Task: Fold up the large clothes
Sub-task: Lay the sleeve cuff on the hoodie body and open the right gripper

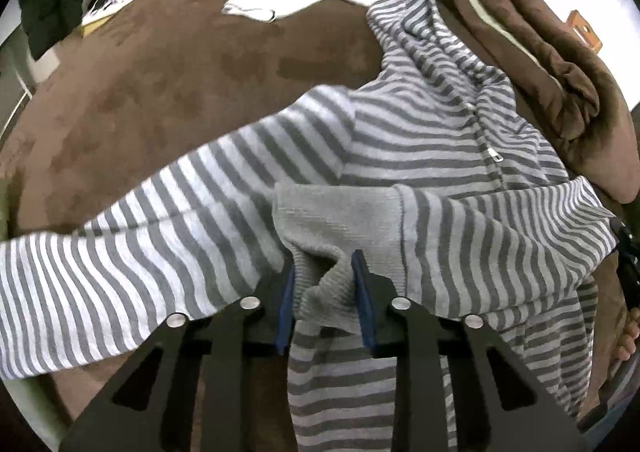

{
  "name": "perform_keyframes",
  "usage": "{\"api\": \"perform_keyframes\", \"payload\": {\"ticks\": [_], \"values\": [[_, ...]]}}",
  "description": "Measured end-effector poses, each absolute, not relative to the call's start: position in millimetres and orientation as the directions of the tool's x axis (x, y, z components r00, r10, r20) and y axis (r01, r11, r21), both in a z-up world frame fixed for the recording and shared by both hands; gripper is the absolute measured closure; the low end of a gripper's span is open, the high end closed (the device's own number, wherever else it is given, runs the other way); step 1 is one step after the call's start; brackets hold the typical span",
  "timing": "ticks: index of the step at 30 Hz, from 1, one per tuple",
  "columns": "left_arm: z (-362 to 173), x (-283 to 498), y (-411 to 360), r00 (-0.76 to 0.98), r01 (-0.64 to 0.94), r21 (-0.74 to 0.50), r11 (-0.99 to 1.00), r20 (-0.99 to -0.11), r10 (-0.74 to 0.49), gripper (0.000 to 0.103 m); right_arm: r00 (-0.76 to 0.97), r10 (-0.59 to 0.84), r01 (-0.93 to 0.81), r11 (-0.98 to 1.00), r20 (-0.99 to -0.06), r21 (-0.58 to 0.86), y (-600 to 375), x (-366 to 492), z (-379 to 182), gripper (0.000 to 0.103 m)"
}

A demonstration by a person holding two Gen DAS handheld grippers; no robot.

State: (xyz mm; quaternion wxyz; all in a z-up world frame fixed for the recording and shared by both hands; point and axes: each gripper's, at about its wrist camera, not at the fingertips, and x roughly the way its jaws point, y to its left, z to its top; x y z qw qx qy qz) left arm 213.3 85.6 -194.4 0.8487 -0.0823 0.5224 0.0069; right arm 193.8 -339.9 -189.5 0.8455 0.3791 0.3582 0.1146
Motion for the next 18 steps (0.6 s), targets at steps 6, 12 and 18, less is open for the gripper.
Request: {"api": "perform_keyframes", "payload": {"ticks": [6,12,18], "values": [[-195.5,213.9,80.7,0.438,-0.071,-0.117,0.991,-0.896,-0.075,0.086,0.715,0.459,0.087,0.691,-0.528,0.718,-342.6,182.4,-195.2,0.095],[-201.2,188.5,81.1,0.433,-0.074,-0.051,0.996,-0.901,-0.014,0.087,0.679,0.443,0.128,0.713,-0.585,0.689,-348.4,163.0,-214.7,0.095],[-225.5,177.1,84.5,0.377,-0.087,-0.046,0.995,-0.926,-0.01,0.085,0.604,0.45,0.172,0.732,-0.658,0.659,-350.6,152.4,-240.1,0.088]]}}
